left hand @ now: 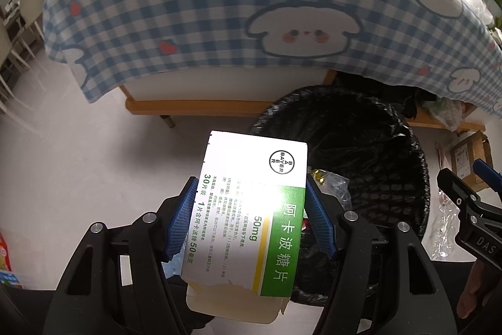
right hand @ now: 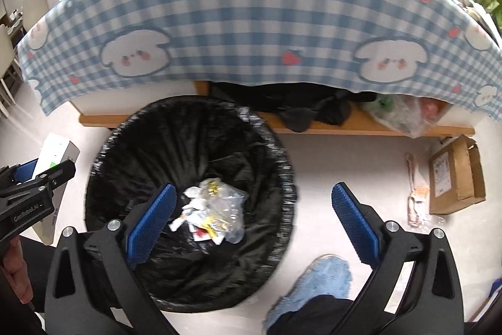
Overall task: Collect trash
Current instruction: 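Open the right tool over the bin while the left tool releases the white box, then move both open tools back over the table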
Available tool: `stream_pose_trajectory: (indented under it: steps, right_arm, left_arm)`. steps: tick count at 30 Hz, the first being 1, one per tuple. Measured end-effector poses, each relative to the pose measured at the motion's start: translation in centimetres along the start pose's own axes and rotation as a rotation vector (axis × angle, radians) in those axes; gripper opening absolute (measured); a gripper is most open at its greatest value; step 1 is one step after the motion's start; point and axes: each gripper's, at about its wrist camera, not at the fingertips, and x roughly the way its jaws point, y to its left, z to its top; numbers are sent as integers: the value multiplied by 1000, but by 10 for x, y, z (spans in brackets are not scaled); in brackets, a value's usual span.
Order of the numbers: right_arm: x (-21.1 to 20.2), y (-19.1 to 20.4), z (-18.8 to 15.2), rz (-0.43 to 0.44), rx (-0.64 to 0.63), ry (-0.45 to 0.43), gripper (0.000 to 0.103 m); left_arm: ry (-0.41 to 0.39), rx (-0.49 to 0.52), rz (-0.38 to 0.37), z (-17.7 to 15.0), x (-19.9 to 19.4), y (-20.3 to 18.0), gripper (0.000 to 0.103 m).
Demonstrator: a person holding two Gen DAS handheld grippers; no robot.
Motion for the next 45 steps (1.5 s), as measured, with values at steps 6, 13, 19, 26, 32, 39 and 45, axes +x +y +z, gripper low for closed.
stream_pose_trajectory:
  steps: [6, 13, 19, 26, 32, 39, 45]
  right_arm:
    - [-4, -33, -6, -14, 23, -3, 95]
    - [-4, -64, -13, -33, 70, 4, 95]
    - [-7, -79, -14, -46, 95, -3, 95]
    - [-7, -86, -13, -51, 107, -5, 95]
    - [-13, -83, -6, -64, 84, -22, 95]
    - [-45, -77, 18, -64, 53, -88, 95]
    - [-74, -73, 43, -64, 50, -144, 95]
  left_arm:
    - [0, 38, -17, 1, -2, -37, 64]
    - [6, 64, -32, 1, -2, -66, 64]
    - [0, 89, -48, 4, -3, -89, 65]
    - [-13, 106, -44, 5, -5, -96, 79]
    - [-41, 98, -39, 10, -14, -92, 93]
    - [-74, 71, -39, 27, -36, -79, 97]
    - [-104, 43, -50, 49, -64, -67, 97]
